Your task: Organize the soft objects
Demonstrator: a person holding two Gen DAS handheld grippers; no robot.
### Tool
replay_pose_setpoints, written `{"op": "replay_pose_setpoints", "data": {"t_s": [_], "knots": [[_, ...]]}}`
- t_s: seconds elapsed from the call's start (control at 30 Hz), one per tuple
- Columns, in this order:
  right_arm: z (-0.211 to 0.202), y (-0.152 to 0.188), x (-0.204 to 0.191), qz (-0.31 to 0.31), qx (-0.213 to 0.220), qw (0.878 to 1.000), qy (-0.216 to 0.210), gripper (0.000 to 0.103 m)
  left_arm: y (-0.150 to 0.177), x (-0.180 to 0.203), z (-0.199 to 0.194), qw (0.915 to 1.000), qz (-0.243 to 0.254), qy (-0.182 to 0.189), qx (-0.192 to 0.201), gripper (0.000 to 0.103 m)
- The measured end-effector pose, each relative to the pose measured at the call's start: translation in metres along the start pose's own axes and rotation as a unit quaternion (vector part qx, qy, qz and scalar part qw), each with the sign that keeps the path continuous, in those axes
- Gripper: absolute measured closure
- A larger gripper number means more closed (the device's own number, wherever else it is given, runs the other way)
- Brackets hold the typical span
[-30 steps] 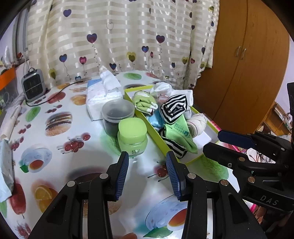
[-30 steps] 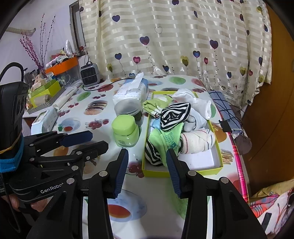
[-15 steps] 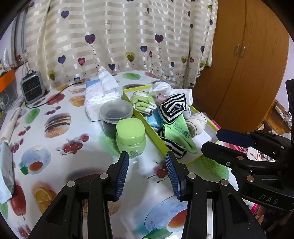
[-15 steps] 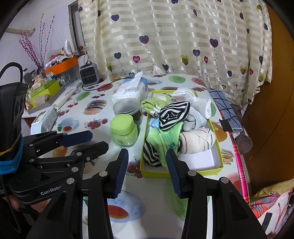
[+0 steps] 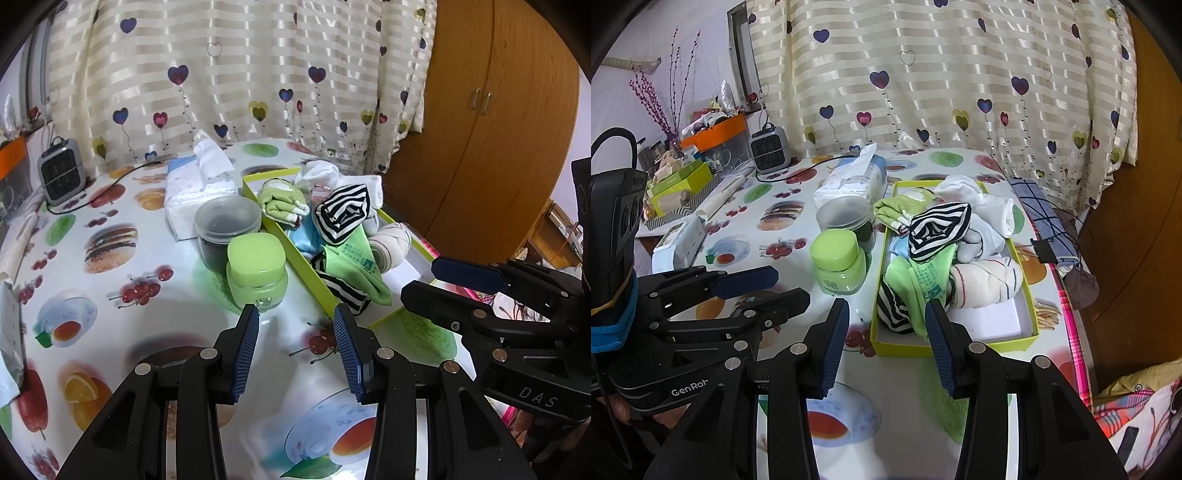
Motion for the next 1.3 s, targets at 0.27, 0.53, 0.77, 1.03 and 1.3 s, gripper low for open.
{"op": "replay_pose_setpoints", "data": {"t_s": [0.27,0.53,0.77,1.03,1.3], "knots": [[-0.0002,0.0,0.0002,0.0,0.0,1.0,0.0,0.059,0.0042,0.0016,0.001,1.0,0.0,0.002,-0.004,0.062],[0.0005,0.0002,0.0008,0.0,0.0,1.0,-0.001,0.059,0.005,0.0014,0.0011,1.0,0.0,0.002,-0.005,0.062],[0.0006,0.0002,0.0011,0.0,-0.001,1.0,0.0,0.059,0.0033,0.0013,0.0011,1.0,0.0,0.002,-0.005,0.062],[0.0003,-0.0001,0.0011,0.0,-0.001,1.0,-0.001,0.059,0.0074,0.0027,0.0016,1.0,0.0,0.004,-0.007,0.062],[0.0007,0.0001,0.0012,0.0,-0.001,1.0,-0.001,0.059,0.0072,0.0024,0.001,1.0,0.0,0.003,-0.007,0.062]]}}
Point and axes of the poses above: each gripper's, at about its wrist camera, not at the fingertips, and z roughly the way its jaws point, x to its right, y to its underside, the point moved 5 cm from there along z, roughly the way its jaws point, and after that the axes turned 5 degrees about x, right-handed, at the moved point
